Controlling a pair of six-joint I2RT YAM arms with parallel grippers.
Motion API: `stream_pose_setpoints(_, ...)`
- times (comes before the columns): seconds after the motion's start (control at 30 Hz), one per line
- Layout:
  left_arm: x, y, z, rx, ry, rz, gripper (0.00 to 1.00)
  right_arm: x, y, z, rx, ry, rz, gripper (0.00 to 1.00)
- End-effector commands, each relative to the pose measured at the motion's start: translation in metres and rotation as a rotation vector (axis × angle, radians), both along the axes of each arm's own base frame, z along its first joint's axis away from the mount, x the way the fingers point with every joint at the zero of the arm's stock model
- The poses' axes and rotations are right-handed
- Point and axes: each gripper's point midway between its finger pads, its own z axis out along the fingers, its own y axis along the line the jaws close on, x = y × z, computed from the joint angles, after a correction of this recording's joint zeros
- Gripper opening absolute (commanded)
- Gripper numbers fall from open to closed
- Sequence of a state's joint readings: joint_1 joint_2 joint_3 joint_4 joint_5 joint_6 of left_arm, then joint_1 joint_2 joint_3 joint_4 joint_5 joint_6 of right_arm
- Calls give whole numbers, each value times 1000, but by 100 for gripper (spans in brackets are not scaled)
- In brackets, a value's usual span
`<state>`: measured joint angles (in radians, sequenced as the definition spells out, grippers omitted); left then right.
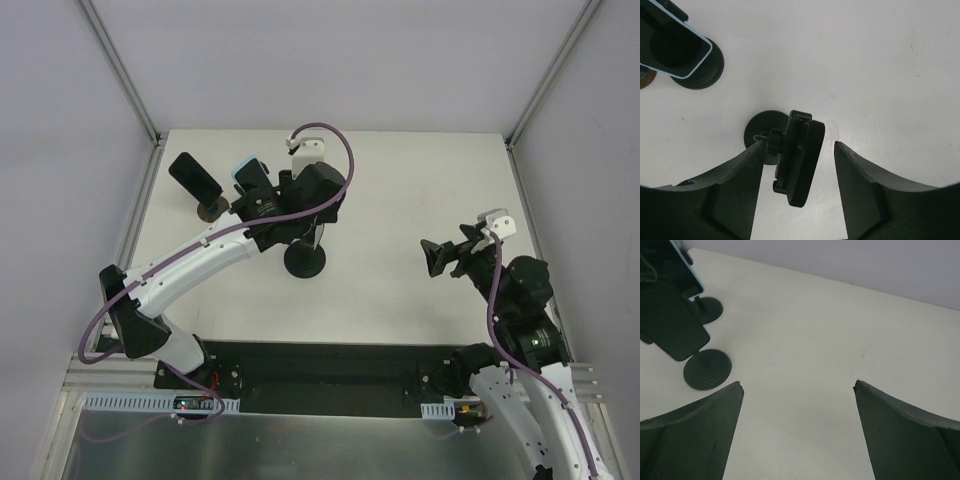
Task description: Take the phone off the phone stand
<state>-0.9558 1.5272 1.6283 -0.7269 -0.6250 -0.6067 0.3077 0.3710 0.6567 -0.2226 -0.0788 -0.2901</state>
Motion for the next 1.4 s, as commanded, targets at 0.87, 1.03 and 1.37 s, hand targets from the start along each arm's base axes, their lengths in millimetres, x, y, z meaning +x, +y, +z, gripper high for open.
stream_pose_setpoints(0.87, -48, 143, -9, 22, -479, -310, 94, 41, 191, 29, -47, 455, 23, 96)
stream_pose_setpoints(1.03, -48, 142, -21, 77, -460, -349, 97, 47, 229, 41, -43, 396, -30, 96)
stream_pose_setpoints(1.37, -53, 126, -36, 60, -419, -446, 99, 58, 256, -3, -152, 433, -81, 84)
